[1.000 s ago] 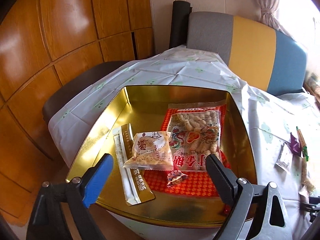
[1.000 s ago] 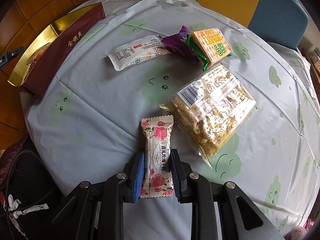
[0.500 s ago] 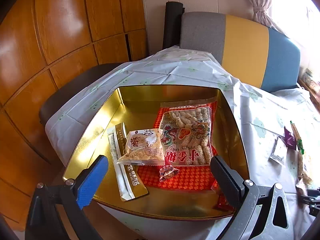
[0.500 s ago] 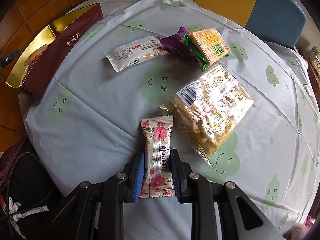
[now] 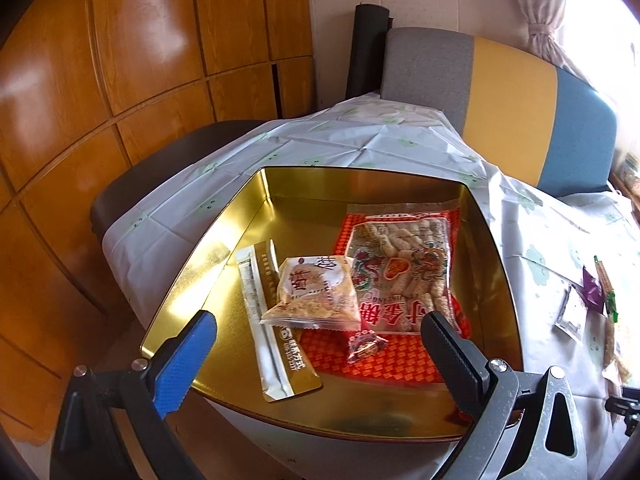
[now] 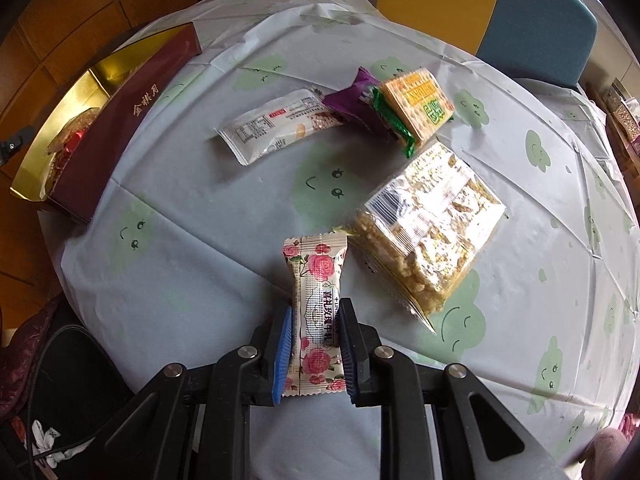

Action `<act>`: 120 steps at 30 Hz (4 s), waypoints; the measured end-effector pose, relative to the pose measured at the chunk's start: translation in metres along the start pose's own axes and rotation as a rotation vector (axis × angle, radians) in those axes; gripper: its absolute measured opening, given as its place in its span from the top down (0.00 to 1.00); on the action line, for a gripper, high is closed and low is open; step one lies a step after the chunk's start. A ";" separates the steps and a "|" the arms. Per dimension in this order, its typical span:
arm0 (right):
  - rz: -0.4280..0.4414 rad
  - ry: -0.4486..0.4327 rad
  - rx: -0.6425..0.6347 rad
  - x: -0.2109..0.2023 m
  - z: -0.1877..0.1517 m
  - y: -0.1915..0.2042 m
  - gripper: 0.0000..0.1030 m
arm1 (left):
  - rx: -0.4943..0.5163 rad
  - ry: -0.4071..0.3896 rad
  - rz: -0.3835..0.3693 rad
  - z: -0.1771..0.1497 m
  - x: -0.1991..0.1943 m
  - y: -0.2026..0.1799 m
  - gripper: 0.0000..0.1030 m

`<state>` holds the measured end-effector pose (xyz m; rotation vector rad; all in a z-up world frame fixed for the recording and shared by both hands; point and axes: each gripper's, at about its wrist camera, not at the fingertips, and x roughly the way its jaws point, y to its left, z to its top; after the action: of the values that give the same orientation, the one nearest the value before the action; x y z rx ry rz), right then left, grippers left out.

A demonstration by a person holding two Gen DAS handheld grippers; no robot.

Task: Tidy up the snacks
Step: 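Carry the rose-print candy bar into the gold box and open the right gripper, then move both grippers back over the remaining snacks on the table, then grasp the white printed packet with the left gripper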

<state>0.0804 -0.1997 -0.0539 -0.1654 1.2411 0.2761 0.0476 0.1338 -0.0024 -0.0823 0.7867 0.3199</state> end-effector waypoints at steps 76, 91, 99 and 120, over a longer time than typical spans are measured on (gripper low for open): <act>-0.134 -0.282 0.138 -0.068 0.021 -0.058 0.69 | 0.215 0.001 -0.194 -0.004 -0.029 -0.079 0.00; -0.153 -0.246 0.417 -0.056 0.010 -0.129 0.68 | 0.353 0.129 -0.277 -0.006 -0.011 -0.160 0.01; -0.158 -0.238 0.442 -0.054 0.009 -0.133 0.68 | 0.447 0.156 -0.425 -0.001 0.000 -0.205 0.04; -0.168 -0.249 0.450 -0.057 0.012 -0.138 0.68 | 0.599 0.242 -0.458 -0.009 0.061 -0.291 0.66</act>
<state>0.1148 -0.3348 0.0002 0.1495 1.0064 -0.1288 0.1731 -0.1286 -0.0654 0.2652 1.0479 -0.3717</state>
